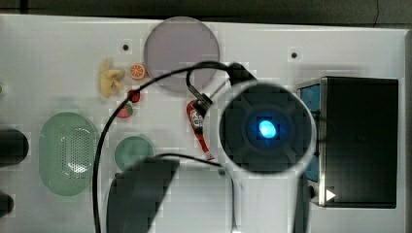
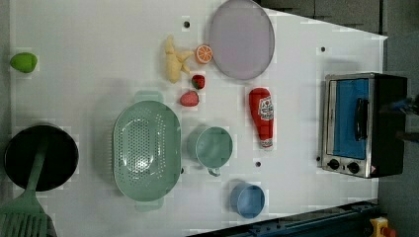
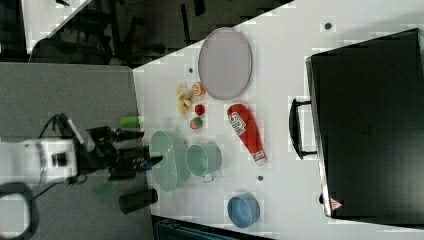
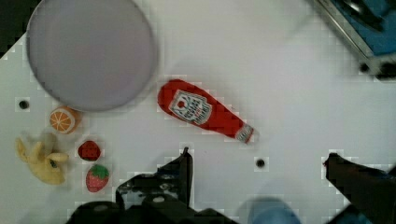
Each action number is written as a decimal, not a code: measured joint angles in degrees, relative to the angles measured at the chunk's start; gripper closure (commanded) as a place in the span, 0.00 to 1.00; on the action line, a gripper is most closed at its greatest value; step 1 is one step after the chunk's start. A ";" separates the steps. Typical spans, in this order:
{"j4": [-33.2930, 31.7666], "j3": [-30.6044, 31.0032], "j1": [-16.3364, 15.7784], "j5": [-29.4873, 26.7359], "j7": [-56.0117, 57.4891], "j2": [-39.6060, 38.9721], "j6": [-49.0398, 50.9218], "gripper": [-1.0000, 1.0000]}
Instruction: Pick Ketchup from the table and place it in strainer.
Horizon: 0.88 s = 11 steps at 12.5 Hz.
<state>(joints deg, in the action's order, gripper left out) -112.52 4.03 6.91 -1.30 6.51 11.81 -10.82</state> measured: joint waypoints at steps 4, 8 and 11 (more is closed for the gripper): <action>-7.22 1.66 -0.08 0.33 17.26 -8.18 -9.03 0.00; -14.27 1.51 -0.16 0.55 35.76 -16.07 -21.55 0.00; -16.39 1.51 -0.43 0.44 42.45 -20.30 -30.45 0.00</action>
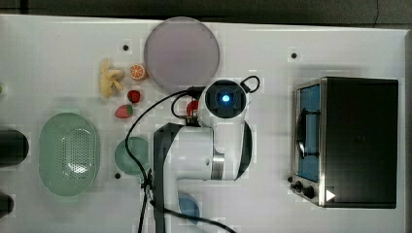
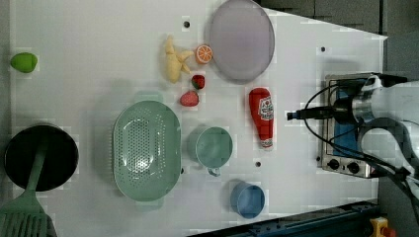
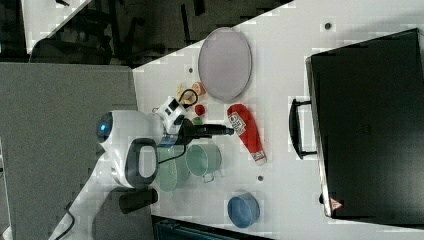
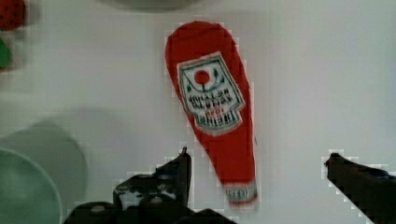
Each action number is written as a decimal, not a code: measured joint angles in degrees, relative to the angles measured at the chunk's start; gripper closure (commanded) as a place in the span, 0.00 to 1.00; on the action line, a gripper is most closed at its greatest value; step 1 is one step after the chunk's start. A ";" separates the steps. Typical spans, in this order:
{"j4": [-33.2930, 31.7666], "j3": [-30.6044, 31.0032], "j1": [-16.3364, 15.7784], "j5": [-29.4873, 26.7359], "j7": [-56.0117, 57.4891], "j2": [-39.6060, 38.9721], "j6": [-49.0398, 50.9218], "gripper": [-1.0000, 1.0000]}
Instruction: Pick Ketchup from the table and place it in strainer.
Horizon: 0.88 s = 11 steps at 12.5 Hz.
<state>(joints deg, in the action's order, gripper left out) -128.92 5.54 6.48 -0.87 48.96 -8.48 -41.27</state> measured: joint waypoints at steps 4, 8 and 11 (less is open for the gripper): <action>-3.69 0.46 -1.27 0.28 3.02 -4.62 -12.31 0.00; -7.05 0.30 -1.74 0.21 3.97 -10.25 -20.17 0.00; -7.83 -0.21 -1.92 0.75 4.50 -14.43 -25.88 0.15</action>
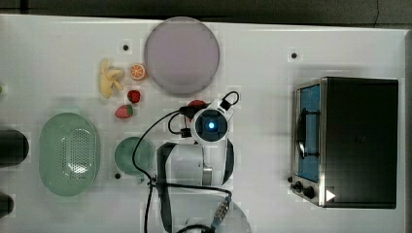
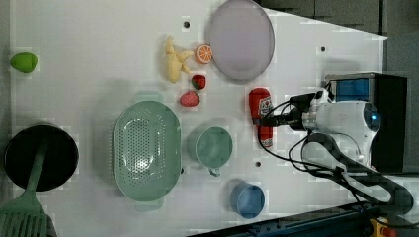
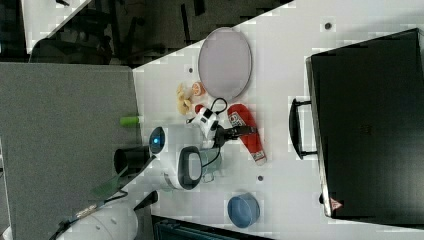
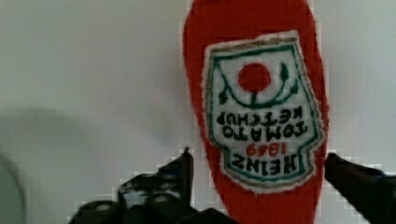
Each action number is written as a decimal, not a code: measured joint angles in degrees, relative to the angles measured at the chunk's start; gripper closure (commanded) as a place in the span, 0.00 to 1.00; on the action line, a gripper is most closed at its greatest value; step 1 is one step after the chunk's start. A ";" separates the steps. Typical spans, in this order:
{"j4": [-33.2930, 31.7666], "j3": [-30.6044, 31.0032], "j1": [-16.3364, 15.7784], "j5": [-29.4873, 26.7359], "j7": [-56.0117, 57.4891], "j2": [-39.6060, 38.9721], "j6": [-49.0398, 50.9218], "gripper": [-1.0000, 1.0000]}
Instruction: Pick Ketchup from the table and place it in strainer.
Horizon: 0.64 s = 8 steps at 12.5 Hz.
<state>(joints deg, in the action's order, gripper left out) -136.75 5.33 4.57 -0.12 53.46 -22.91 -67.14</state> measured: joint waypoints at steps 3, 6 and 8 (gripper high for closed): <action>-0.34 -0.53 0.42 -0.39 0.00 -1.24 -0.56 0.42; -0.56 -0.29 0.39 -0.71 0.00 1.87 -0.28 0.42; -0.45 -0.37 0.41 -0.03 0.00 6.31 4.03 0.42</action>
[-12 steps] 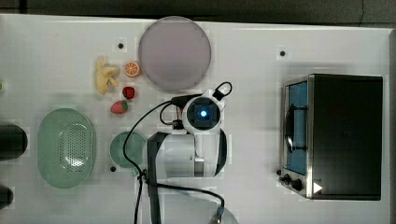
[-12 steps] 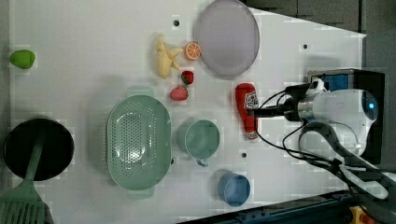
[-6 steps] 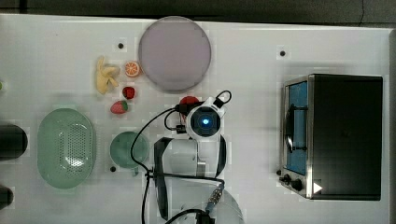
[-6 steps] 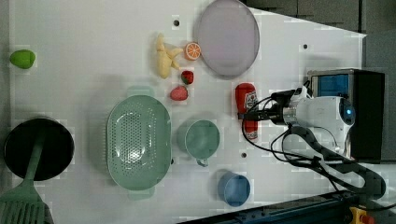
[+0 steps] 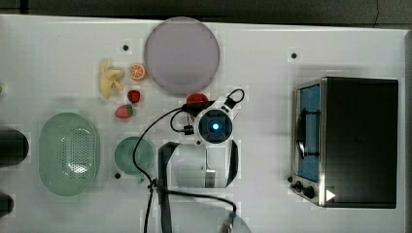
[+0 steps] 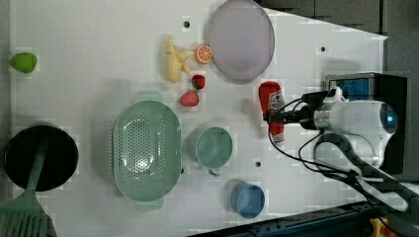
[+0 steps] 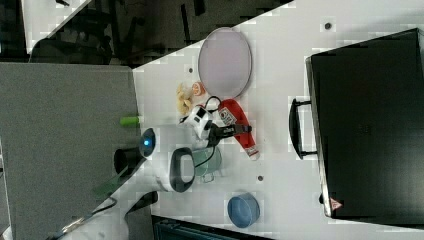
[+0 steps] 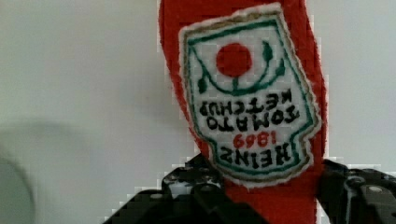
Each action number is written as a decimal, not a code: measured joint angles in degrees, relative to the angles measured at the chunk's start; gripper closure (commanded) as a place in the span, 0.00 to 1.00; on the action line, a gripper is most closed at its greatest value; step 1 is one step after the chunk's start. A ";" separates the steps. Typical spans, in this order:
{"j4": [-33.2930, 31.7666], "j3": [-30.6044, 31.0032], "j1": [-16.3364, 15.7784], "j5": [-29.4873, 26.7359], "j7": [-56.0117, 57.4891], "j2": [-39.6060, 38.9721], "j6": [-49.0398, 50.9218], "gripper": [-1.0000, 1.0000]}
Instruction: Pick Ketchup from the table and place it in strainer.
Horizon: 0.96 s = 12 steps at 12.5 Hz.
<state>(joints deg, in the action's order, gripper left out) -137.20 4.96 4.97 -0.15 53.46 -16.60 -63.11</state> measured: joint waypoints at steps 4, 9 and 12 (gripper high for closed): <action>3.02 1.04 -0.05 -0.13 -0.20 15.32 21.68 0.42; 13.88 7.61 0.06 -0.31 -6.69 23.75 33.96 0.42; 15.33 13.37 -1.45 -0.70 -14.94 23.50 34.16 0.42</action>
<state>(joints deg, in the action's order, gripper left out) -121.87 18.32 3.52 -0.85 38.52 6.89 -28.96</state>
